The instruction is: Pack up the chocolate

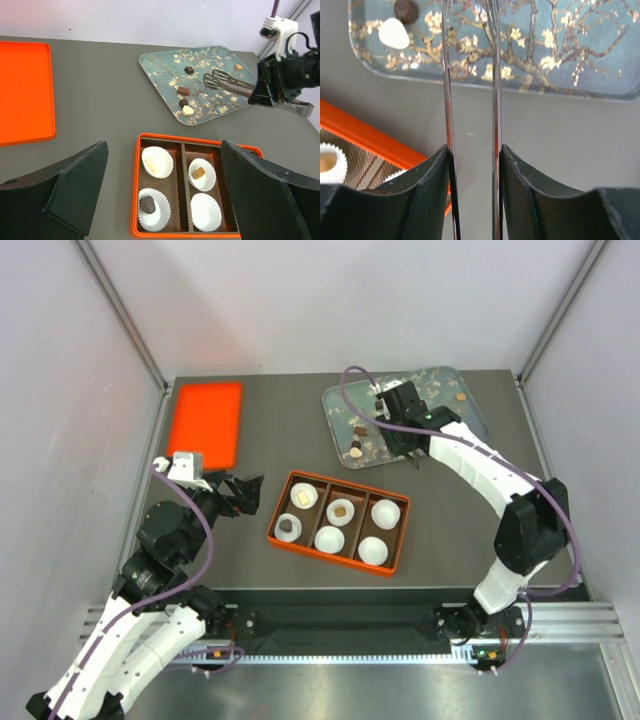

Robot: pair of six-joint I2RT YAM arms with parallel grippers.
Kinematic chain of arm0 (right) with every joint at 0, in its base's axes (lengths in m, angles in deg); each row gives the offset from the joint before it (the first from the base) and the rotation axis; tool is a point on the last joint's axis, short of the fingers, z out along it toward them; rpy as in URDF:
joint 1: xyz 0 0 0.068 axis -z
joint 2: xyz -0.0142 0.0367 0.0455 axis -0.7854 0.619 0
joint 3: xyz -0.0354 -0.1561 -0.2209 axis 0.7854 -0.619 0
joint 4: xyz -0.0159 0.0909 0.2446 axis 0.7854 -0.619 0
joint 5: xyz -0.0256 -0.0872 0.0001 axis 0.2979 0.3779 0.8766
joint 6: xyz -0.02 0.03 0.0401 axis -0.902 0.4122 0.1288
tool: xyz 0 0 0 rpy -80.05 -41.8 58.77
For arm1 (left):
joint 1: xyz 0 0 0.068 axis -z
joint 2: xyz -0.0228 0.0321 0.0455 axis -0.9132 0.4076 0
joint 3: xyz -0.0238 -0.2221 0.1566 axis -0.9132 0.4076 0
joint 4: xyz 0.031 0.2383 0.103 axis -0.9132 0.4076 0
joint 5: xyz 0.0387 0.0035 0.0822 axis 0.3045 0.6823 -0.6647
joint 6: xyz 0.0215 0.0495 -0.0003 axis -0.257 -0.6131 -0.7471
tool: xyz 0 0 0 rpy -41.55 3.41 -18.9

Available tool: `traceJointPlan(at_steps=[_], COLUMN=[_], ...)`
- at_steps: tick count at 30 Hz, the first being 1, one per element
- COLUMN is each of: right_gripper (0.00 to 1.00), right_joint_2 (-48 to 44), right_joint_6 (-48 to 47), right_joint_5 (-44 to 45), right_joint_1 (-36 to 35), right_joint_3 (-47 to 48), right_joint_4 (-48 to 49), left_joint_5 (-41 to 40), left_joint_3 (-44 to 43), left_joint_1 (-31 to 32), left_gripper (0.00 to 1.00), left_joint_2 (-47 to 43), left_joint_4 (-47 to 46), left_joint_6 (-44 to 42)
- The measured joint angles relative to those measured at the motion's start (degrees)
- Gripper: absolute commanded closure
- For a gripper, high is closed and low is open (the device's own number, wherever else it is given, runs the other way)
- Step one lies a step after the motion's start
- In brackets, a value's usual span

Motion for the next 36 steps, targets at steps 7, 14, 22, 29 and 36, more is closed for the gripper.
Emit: traceJointPlan(at_steps=[7,14,22,29,36], right_gripper=[0.56,0.57,0.57,0.57,0.57], right_joint_2=[8.17,17.03,22.08,23.43,23.98], right_joint_6=[-0.85,-0.85,-0.85,-0.85,-0.85], right_joint_5=[0.07,0.72,1.2,1.79,1.09], right_joint_1=[1.99,3.37,3.8,5.29,6.84], right_joint_3=[8.46,16.46,19.45,19.45,19.45], right_joint_4=[1.73,2.93,3.52,3.82,5.16], left_joint_5=[0.02,0.0,0.0,0.0,0.0], left_joint_3=[0.0,0.0,0.0,0.0,0.0], left_joint_1=[0.0,0.0,0.0,0.0,0.0], left_gripper=[0.01,0.01,0.01,0.01,0.01], left_joint_2=[0.02,0.02,0.02,0.35,0.76], left_joint_4=[0.0,-0.02,-0.02,-0.02,-0.04], left_joint_6=[-0.02,-0.02,-0.04,-0.04,-0.04])
